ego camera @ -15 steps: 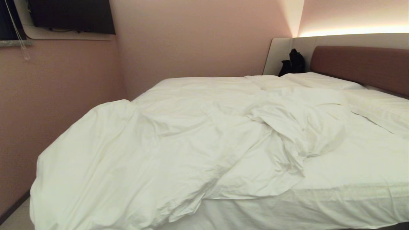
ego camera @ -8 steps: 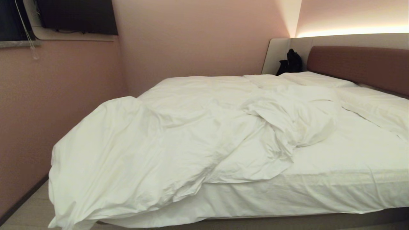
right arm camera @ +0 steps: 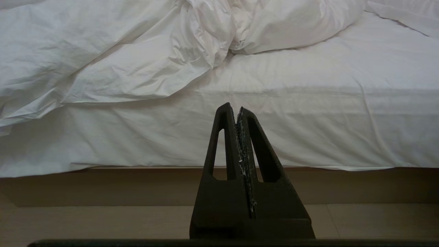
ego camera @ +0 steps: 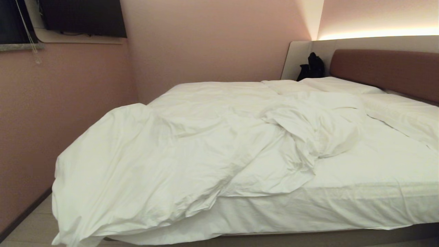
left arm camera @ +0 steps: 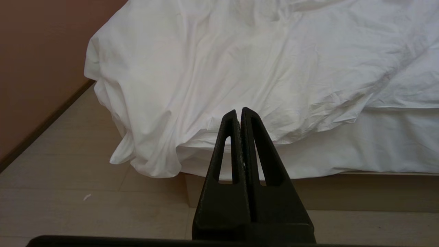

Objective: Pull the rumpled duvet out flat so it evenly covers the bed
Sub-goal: Flatten the corners of the folded blanket

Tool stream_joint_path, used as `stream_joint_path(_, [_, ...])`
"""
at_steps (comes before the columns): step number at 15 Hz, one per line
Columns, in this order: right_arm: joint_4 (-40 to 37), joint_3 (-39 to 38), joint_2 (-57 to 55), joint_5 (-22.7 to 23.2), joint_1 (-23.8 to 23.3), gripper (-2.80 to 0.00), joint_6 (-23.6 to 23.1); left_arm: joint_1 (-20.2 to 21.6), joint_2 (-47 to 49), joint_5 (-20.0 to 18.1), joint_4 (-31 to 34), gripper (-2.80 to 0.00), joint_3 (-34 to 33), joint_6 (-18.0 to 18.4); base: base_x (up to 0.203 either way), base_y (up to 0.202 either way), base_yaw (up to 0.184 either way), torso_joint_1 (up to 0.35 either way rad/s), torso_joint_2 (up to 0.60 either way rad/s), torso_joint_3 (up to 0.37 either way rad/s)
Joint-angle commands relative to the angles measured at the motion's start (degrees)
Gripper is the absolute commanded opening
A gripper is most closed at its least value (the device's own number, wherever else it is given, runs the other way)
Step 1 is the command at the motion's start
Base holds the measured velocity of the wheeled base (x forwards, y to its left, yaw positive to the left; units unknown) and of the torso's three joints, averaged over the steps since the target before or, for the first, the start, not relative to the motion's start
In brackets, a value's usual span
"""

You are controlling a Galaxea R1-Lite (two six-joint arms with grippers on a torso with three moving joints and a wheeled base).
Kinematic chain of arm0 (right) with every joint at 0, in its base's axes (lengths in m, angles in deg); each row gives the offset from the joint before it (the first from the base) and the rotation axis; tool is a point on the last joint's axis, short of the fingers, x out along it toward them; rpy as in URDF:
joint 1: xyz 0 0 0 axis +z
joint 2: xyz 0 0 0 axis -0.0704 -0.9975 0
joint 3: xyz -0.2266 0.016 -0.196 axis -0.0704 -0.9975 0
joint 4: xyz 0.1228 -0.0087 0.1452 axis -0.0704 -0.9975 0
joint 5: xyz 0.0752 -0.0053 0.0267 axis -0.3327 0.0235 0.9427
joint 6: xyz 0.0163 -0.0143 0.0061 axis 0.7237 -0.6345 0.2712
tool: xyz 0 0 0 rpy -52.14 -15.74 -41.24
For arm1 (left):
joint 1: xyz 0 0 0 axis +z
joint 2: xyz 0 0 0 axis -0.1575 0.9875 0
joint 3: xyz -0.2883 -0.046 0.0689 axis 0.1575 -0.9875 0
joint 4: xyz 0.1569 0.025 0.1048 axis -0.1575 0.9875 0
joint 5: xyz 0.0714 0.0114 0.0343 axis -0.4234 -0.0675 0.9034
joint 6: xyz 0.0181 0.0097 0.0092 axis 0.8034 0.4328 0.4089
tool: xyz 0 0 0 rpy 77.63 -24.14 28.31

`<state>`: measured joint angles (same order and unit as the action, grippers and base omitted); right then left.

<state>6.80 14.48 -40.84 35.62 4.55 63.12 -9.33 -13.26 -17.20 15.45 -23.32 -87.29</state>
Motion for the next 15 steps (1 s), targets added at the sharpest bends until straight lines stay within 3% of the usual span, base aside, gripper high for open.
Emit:
stream_joint_path(1, [0.0,0.1,0.0,0.0,0.0,-2.80,0.0,0.0,0.0,0.0,0.0,-2.80,0.0,0.0,0.000,0.000,0.000,0.000,0.00,0.000])
stream_joint_path(4, [0.0,0.1,0.0,0.1,0.0,-2.80,0.0,0.0,0.0,0.1,0.0,-2.80,0.0,-0.1,0.000,0.059,-0.001,0.003,0.00,0.001])
stream_joint_path(15, [0.0,0.1,0.0,0.0,0.0,-2.80,0.0,0.0,0.0,0.0,0.1,-2.80,0.0,-0.1,0.000,0.193,0.000,0.002,0.00,0.004])
